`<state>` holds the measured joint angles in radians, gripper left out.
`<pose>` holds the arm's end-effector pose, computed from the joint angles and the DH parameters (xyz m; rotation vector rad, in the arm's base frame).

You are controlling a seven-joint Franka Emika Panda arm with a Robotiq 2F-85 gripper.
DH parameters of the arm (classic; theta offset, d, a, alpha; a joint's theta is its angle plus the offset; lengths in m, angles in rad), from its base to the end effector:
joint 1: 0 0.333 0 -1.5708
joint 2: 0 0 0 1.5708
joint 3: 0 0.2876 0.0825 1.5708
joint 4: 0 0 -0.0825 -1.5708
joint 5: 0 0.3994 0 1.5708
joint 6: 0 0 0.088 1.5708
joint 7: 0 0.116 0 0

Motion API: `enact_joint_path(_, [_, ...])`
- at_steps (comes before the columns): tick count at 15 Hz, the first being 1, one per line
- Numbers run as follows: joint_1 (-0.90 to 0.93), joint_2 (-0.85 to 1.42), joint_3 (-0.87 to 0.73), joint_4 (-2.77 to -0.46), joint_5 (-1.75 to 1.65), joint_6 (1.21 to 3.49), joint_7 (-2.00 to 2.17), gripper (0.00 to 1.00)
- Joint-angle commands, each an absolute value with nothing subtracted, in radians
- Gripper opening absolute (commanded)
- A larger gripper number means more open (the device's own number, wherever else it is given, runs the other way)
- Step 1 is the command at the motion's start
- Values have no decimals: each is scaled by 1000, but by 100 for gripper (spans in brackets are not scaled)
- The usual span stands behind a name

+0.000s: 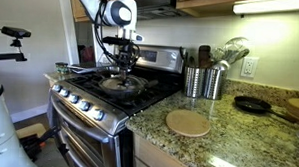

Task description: Remove the lid from the pan on the right side of the stove

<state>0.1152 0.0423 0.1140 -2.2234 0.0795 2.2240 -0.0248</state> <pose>0.5226 0.1252 0.3052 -3.0623 -0.3140 0.0741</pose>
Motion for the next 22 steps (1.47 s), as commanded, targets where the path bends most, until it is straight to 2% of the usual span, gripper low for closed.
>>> enact_joint_path(1, [114,22,111,-2210,58,2167,15,21])
enact_joint_path(15, [62,-249,47,-2297,50,2204,-54,21])
enact_joint_path(22, [-34,-257,-47,-2263,33,2213,-40,21])
